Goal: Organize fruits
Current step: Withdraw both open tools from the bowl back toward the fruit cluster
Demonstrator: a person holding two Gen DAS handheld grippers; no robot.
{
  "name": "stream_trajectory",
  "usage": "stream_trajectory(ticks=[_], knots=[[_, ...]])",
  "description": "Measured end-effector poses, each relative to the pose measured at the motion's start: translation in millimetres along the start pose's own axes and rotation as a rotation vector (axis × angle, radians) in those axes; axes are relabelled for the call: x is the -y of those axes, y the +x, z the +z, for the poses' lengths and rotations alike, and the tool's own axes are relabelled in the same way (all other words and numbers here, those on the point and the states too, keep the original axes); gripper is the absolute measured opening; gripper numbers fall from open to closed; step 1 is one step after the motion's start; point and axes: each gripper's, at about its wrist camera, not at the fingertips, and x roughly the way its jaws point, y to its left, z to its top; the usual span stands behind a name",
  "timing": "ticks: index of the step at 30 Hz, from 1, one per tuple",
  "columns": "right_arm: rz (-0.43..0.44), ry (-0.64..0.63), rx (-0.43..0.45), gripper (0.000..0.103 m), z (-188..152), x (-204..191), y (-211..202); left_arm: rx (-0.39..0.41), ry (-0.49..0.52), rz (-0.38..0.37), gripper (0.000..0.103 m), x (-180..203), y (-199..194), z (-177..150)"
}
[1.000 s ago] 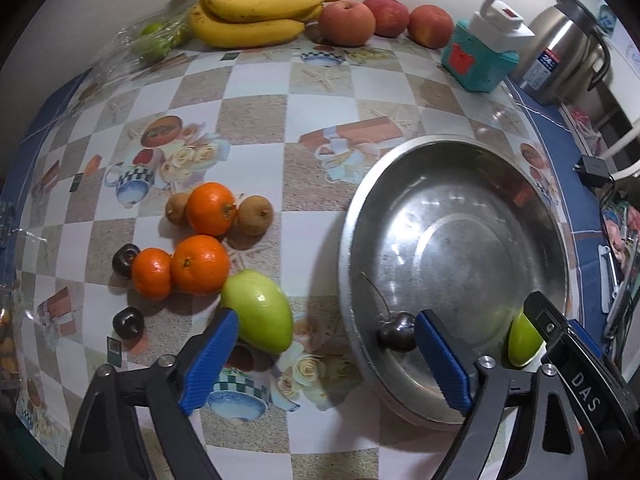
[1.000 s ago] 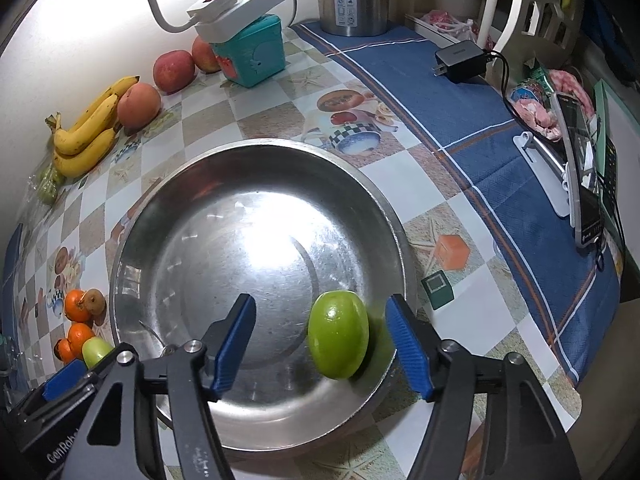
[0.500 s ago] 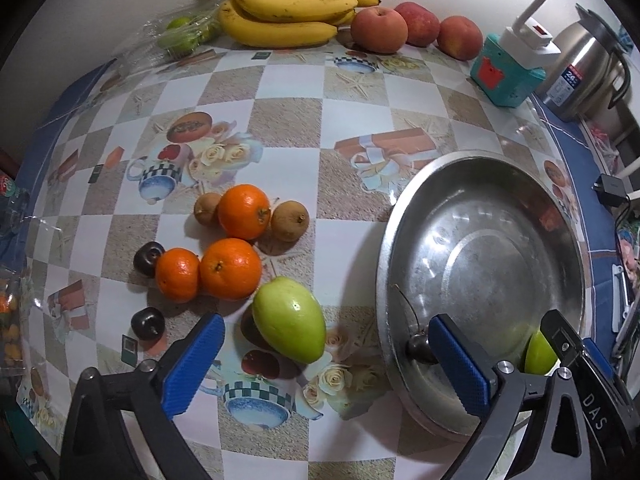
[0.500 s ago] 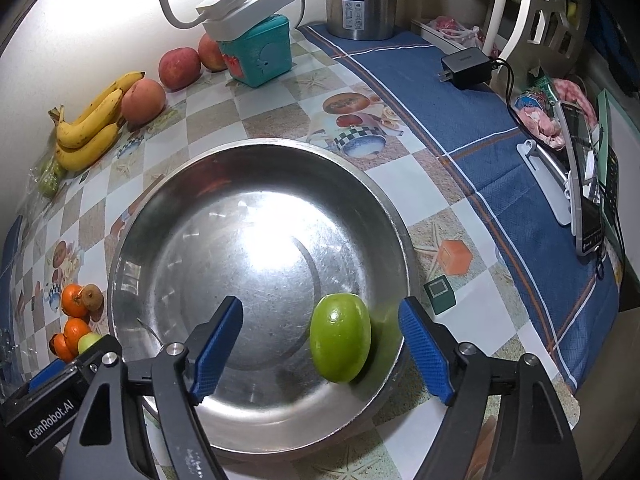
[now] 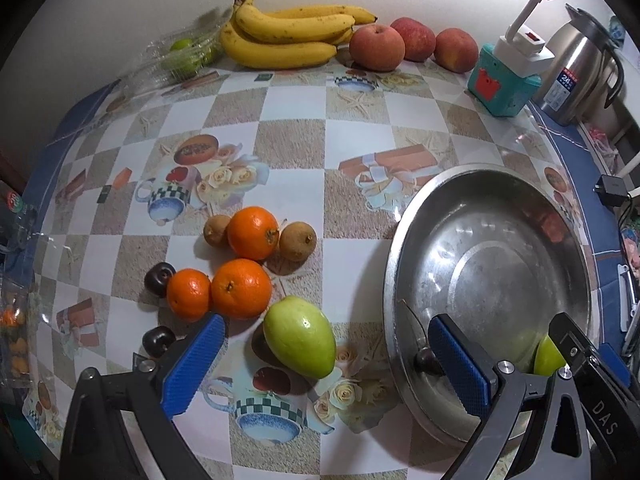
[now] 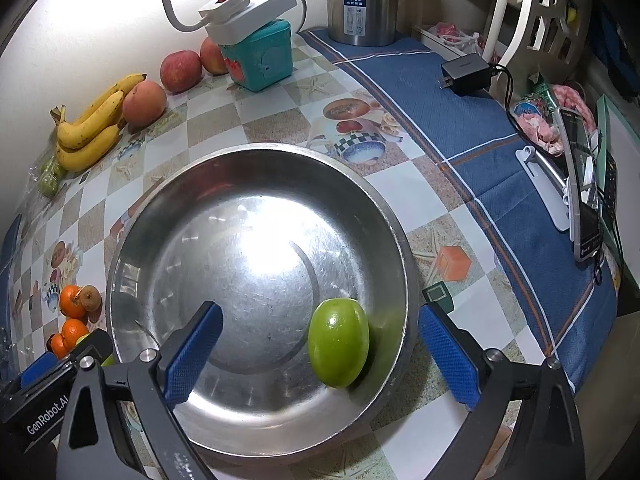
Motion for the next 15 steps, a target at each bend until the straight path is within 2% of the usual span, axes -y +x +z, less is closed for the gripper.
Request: stream_trajectory(ticks=[9, 15], knots=[[-0.009, -0.027, 0.054, 0.101, 1, -3, -6, 0.018, 0.014, -0.017, 0.103, -2, -4, 2], [-0.003, -0.042, 0.056, 0.101, 0, -8, -7, 0.036, 0.038, -0.024, 0.103, -4, -12, 3]])
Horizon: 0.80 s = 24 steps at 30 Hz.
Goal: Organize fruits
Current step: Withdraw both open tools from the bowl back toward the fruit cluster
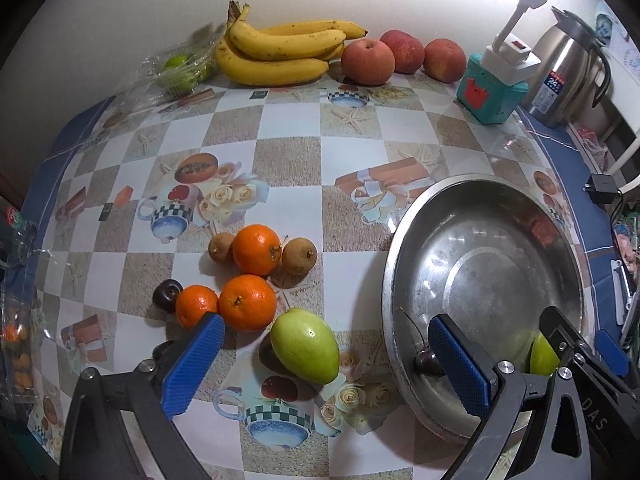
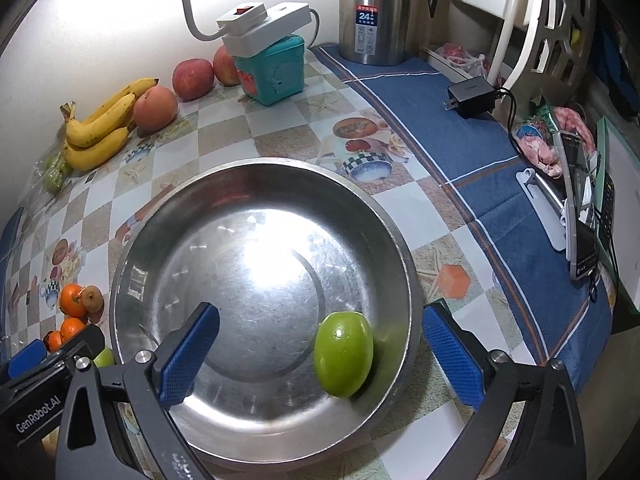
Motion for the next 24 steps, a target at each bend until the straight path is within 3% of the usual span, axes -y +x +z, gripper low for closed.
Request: stream_trajectory(ticks=[11, 17, 21, 24], knots=[[0.08, -0.075, -0.005, 0.101, -3, -20, -1, 0.038, 0.003, 0.024, 0.103, -29, -15, 5], [0.124, -0.107, 0.0, 0.101, -5, -34, -5, 0.04, -0.055, 0.068, 0.103, -68, -19, 5], [0.16, -0.116, -0.007, 0.101, -6, -43, -8, 0.034, -0.107, 0.171, 0.103, -104, -19, 6], [0.192, -0.135, -0.01, 0.101, -9, -55, -11, 0.027, -0.167, 0.162, 0.103, -130, -20, 4]])
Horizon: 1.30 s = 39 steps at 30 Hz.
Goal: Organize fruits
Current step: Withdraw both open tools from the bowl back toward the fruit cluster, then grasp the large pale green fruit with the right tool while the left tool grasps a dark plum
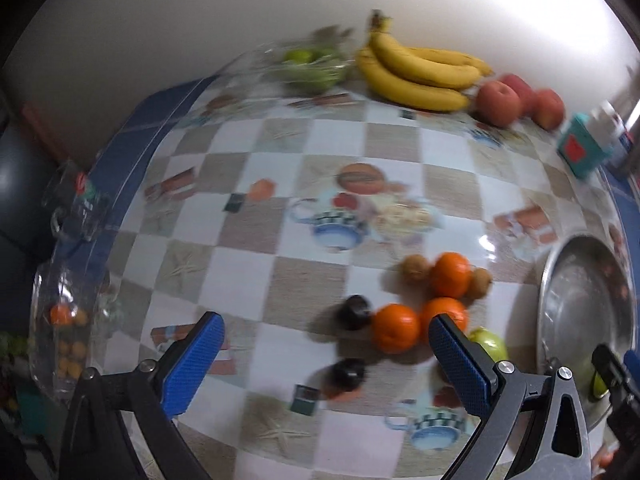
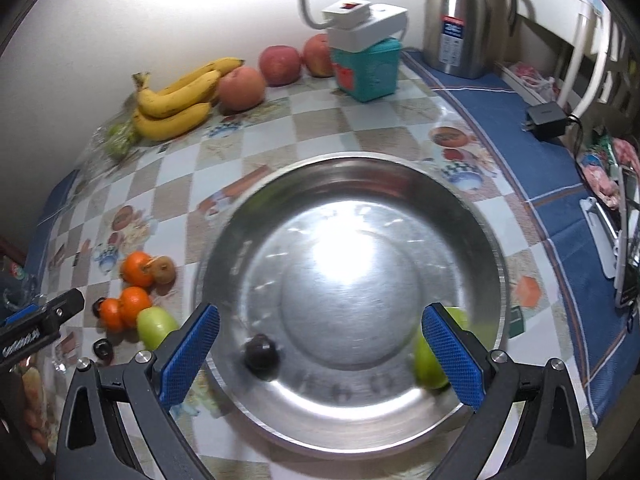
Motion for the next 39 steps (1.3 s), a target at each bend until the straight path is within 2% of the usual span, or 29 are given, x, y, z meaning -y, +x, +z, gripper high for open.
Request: stream_trajectory(ticks=[3, 12, 15, 20, 25, 30, 33, 39], knots=[[0.022, -0.033, -0.013, 0.101, -2, -17, 2, -0.009, -0.049, -0.04, 0.103, -20, 2, 0], [0.113, -0.135, -0.029, 0.101, -10, -71, 5, -0.063, -0.138, -0.09, 0.103, -58, 14, -7], [0.137, -0.157, -0.027, 0.101, -10, -87, 5, -0.081, -0.132, -0.106, 0.103, -56, 19, -13], [0.133, -0.204, -0.018, 0.099, -8, -107, 9, -0.109, -0.123, -0.188, 0.098, -48, 26, -16], [0.131, -0.241, -0.035, 0.073, -9, -118, 18, -0.146, -0.134, -0.233, 0.091, -45, 34, -18], [0.114, -0.274, -0.073, 0.055, -11, -125, 31, -0.181, -0.132, -0.263, 0.078, -40, 42, -21], [0.113, -0.289, -0.086, 0.053, -13, -128, 36, -0.193, -0.124, -0.273, 0.069, -37, 45, -23], [0.087, -0.336, -0.122, 0.05, -18, -138, 51, -0.213, -0.093, -0.266, 0.067, -28, 50, -27]])
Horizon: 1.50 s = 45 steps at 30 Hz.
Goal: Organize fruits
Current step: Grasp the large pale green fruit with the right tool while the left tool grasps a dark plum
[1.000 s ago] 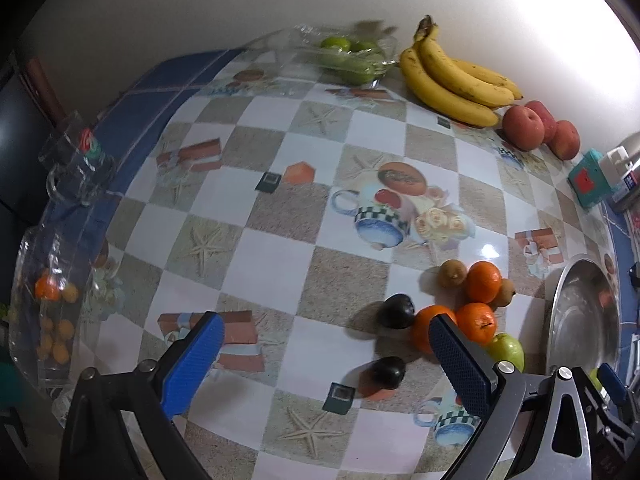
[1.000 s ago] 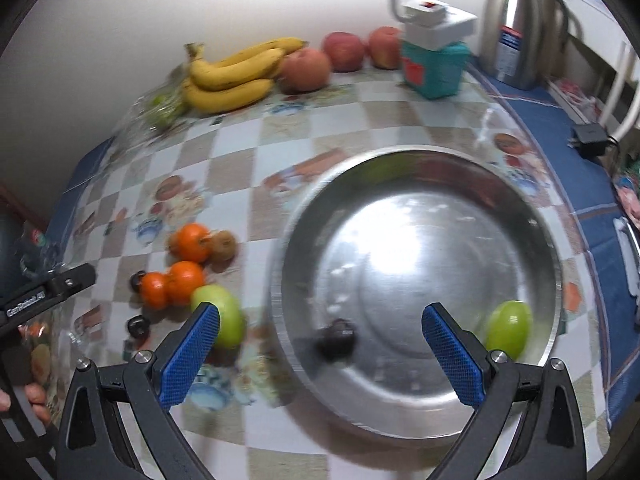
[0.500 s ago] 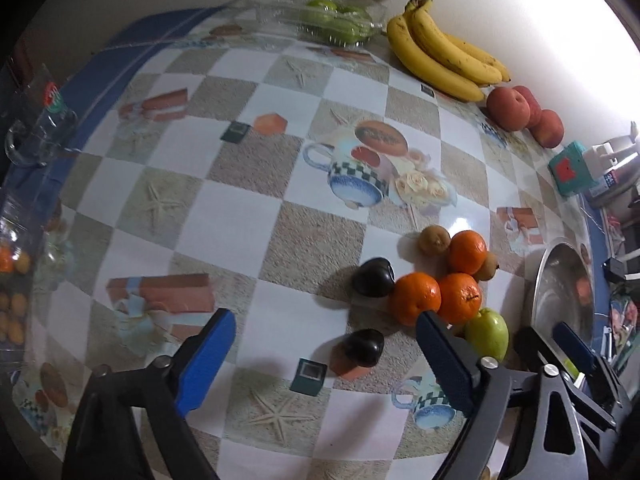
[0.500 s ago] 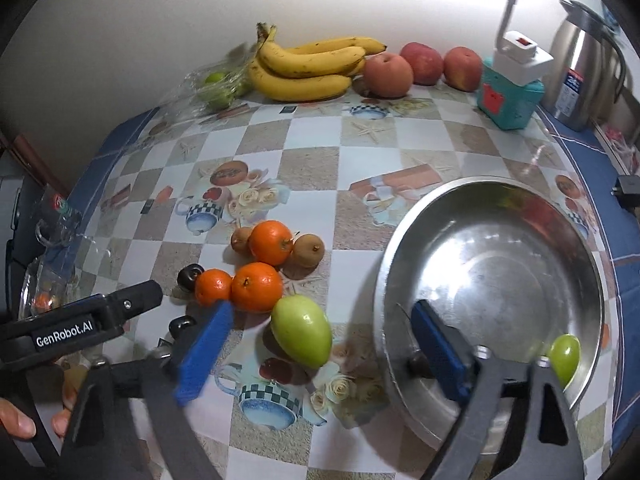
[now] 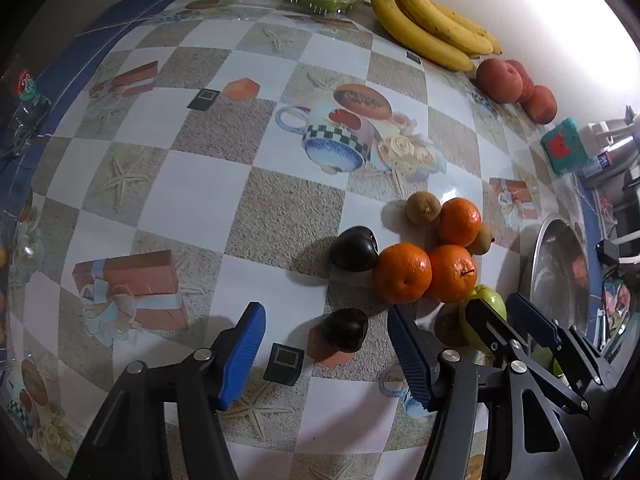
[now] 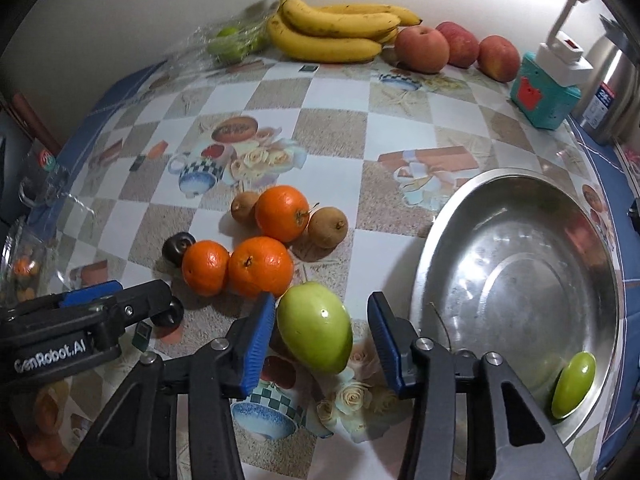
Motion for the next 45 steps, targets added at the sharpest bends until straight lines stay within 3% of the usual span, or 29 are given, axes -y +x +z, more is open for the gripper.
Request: stream_trajectory(ticks=[8, 12, 20, 34, 45], knots=[[-0.006, -0.022, -0.021, 0.05, 1, -2, 10, -0.044, 0.036, 0.015, 0.052, 11, 17, 0], [-0.01, -0.033, -0.023, 0.05, 0, -3, 10, -0.04, 0.034, 0.018, 0.048, 10, 18, 1], [-0.025, -0.061, -0.035, 0.046, -3, -9, 17, -0.039, 0.035, 0.003, 0.03, 10, 17, 1], [-0.002, -0.048, -0.044, 0.043, -7, -5, 16, 0.006, 0.035, -0.004, 0.029, 12, 3, 4], [0.042, -0.011, -0.007, 0.043, -8, 5, -10, 0.092, 0.019, -0.003, 0.029, 9, -25, 7]])
